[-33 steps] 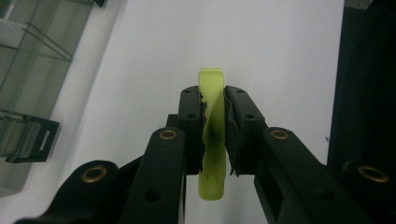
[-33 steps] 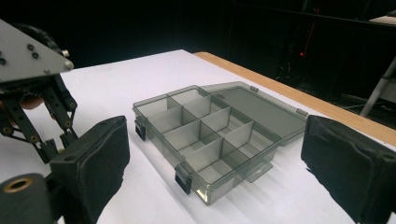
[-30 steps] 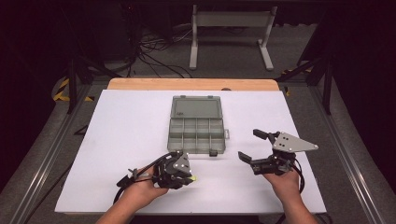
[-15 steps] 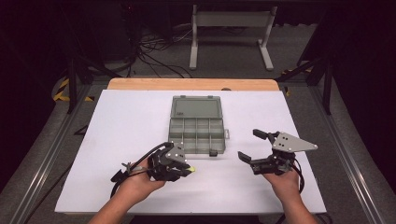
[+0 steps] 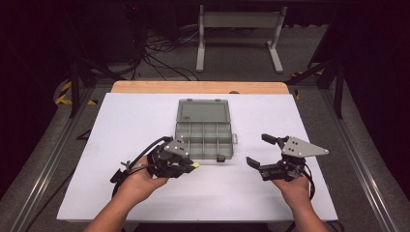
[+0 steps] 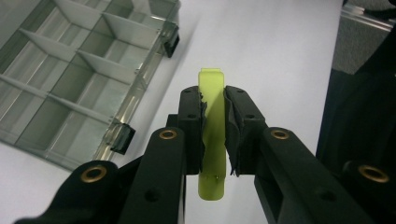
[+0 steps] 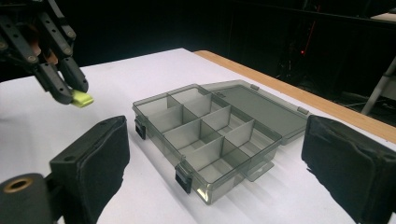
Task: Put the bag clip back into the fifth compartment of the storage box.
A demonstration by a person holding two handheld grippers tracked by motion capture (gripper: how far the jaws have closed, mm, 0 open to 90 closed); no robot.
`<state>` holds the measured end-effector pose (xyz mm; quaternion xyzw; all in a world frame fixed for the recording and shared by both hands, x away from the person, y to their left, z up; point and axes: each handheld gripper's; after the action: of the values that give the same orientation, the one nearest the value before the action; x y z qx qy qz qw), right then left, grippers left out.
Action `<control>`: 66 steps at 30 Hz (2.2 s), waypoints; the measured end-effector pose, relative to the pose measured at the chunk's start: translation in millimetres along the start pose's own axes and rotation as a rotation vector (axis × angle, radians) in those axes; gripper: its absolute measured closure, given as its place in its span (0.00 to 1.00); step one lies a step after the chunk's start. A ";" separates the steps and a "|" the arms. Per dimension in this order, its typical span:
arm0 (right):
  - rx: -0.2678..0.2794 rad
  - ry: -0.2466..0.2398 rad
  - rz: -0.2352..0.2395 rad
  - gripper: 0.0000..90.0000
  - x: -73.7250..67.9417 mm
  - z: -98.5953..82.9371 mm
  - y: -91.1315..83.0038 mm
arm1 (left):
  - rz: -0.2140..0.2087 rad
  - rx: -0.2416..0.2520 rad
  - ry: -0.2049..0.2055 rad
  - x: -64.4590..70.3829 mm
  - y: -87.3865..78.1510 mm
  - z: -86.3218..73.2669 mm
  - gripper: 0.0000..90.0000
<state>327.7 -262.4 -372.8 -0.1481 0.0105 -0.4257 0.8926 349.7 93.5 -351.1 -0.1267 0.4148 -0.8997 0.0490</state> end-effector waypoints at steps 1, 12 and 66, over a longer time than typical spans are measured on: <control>0.000 0.000 0.000 0.09 0.0 0.0 0.0 | 0.004 0.003 -0.008 -1.2 -0.7 0.2 0.87; 0.001 -0.002 -0.001 0.09 0.3 0.0 -0.2 | 0.069 0.066 -0.124 -16.4 -9.2 3.9 0.87; -0.003 -0.012 -0.008 0.09 1.2 -0.3 -0.3 | 0.279 0.135 -0.526 -83.8 10.3 7.3 0.86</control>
<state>328.2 -263.6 -372.9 -0.1519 0.0052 -0.4284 0.8907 432.2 97.6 -370.1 -0.2935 0.3405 -0.8462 0.2860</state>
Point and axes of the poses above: each handheld gripper's, and its own axes: y roughly forward along the jaws, z roughly out of its top, x roughly to its right, and after that the axes turned 11 degrees about -z, right-handed
